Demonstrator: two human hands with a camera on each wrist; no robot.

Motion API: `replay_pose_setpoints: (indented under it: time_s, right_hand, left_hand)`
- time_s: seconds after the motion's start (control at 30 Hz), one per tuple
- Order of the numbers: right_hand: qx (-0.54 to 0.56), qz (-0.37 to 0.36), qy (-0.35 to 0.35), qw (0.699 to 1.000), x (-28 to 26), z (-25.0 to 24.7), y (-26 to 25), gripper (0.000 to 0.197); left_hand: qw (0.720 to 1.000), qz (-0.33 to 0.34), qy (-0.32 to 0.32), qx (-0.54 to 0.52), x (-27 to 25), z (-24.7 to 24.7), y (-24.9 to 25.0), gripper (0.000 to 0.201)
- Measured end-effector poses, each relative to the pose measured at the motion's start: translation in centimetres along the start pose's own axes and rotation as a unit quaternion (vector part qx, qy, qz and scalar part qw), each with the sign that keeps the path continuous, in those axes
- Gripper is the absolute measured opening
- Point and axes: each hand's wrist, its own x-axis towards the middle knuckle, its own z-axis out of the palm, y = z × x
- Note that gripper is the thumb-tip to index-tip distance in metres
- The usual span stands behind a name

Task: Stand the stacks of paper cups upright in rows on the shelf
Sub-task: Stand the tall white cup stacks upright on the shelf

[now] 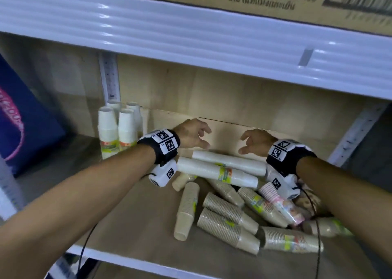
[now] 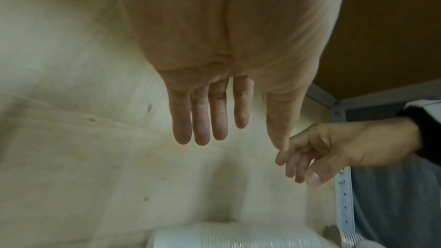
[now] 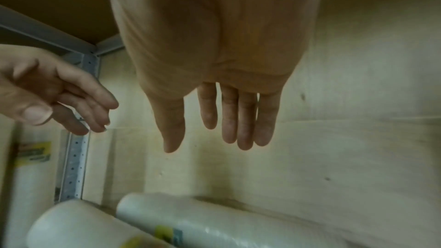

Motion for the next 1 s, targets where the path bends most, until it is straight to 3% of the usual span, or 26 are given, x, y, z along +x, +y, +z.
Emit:
replay_pose_setpoints:
  time_s: [0.43,0.53,0.63,0.8,1.0]
  right_hand:
    - [-0.033,-0.013,-0.064,0.997,2.3,4.2,6.1,0.068]
    - [-0.044,-0.029,-0.062,0.997,3.1,4.8,6.2,0.067]
    - [-0.064,-0.049,-0.068,0.994,3.7,5.3,6.2,0.054]
    - [-0.085,-0.058,-0.077,0.992,4.5,6.0,6.4,0.066]
    - [-0.107,-0.065,-0.086,0.988,5.0,6.4,6.4,0.062]
  left_hand:
    - [0.986,-0.026,-0.130,0.102,3.1,7.9,-2.3,0.068]
    - [0.979,-0.023,-0.153,0.130,3.6,8.6,-2.9,0.063]
    - [0.974,-0.026,-0.169,0.151,4.0,8.9,-3.4,0.063]
    - [0.965,-0.033,-0.195,0.171,4.4,8.8,-3.9,0.068]
    - [0.965,-0.021,-0.197,0.175,4.7,8.8,-4.1,0.065]
